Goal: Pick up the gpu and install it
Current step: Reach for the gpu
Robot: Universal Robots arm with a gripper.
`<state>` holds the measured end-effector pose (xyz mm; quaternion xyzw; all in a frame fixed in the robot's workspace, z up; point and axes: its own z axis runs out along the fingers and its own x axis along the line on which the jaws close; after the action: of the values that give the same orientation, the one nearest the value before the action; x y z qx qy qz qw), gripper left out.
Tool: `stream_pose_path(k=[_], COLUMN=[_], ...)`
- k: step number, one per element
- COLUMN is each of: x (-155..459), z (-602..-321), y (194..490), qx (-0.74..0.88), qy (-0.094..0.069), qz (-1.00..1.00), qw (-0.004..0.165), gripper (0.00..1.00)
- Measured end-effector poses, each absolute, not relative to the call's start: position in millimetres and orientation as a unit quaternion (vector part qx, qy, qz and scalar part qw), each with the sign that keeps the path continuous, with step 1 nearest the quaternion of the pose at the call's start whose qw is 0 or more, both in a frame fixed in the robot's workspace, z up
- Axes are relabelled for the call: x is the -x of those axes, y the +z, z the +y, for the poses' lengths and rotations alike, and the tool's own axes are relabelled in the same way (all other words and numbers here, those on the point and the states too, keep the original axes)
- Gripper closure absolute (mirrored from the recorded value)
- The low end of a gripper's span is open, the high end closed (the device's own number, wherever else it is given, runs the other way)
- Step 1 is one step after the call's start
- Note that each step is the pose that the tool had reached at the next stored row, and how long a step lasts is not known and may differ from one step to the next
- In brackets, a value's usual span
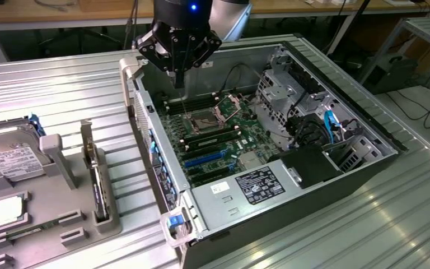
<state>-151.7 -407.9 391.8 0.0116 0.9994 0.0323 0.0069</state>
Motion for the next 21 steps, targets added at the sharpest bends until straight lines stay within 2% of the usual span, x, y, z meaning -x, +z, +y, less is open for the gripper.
stream_pose_path(k=[21], x=[164], z=[-419], y=[392], qx=[0.055], qy=[0.036], qz=[0.998], qw=[0.005], gripper=[0.89])
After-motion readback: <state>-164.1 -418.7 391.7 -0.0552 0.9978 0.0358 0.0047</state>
